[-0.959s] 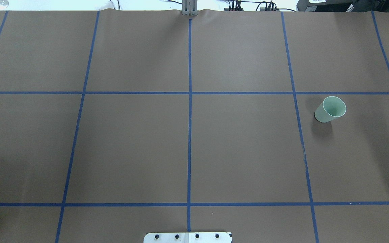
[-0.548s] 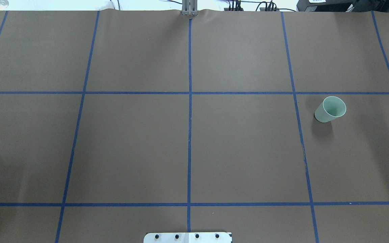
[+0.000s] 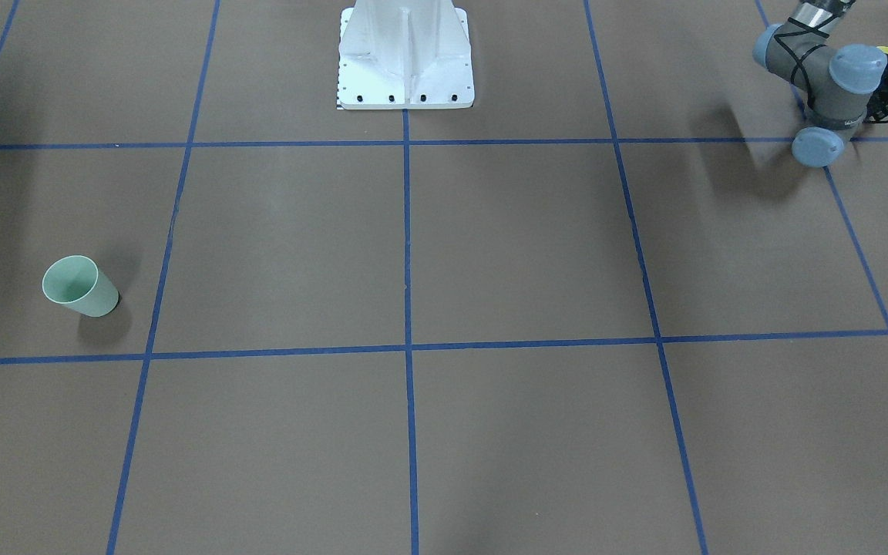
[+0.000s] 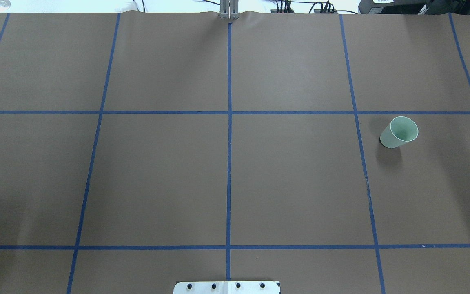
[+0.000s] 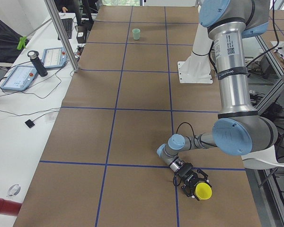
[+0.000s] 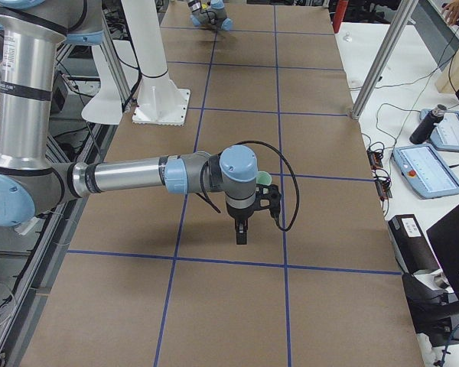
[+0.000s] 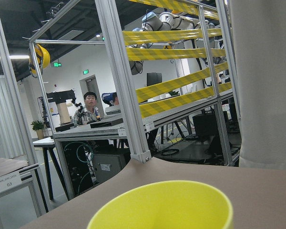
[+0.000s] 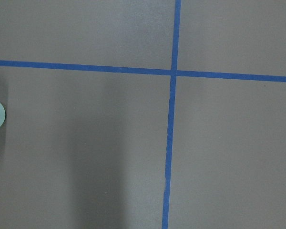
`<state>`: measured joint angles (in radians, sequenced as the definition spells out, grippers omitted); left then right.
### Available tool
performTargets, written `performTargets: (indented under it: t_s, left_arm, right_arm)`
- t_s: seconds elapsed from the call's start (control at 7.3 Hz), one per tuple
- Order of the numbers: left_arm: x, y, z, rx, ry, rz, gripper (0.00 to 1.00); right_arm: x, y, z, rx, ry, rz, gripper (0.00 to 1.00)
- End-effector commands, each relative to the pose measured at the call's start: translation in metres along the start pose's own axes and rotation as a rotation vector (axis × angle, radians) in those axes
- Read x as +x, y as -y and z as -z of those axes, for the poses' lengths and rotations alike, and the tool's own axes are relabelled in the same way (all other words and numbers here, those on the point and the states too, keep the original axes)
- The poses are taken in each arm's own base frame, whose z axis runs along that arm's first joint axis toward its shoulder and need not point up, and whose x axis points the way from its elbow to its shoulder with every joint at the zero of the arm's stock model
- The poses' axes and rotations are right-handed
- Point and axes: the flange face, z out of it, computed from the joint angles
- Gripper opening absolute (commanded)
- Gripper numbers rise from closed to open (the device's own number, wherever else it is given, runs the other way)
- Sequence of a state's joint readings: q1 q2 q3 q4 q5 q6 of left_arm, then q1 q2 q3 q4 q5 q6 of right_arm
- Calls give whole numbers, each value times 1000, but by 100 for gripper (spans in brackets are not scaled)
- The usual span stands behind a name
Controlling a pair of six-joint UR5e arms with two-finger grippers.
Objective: Transfer and stack yellow cup on green cup
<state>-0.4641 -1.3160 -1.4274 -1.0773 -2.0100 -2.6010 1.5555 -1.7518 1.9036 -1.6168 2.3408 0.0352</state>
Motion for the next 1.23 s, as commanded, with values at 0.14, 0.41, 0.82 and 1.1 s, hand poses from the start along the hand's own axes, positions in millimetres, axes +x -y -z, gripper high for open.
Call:
performTargets:
  t_s: [0.14, 0.41, 0.82, 1.1]
  left_arm:
    - [-5, -5, -3, 21, -10, 1, 62]
    - [-4, -3, -7, 34, -14, -2, 47]
    - [-10, 20, -18, 30, -15, -50, 45]
    - [-29, 50, -12, -2, -39, -133, 45]
  right_arm:
    - [0, 0, 0, 0, 0, 0, 100]
    - [0, 1, 1, 2, 0, 0, 100]
    - [0, 1, 0, 0, 0, 0, 100]
    - [0, 1, 0, 0, 0, 0, 100]
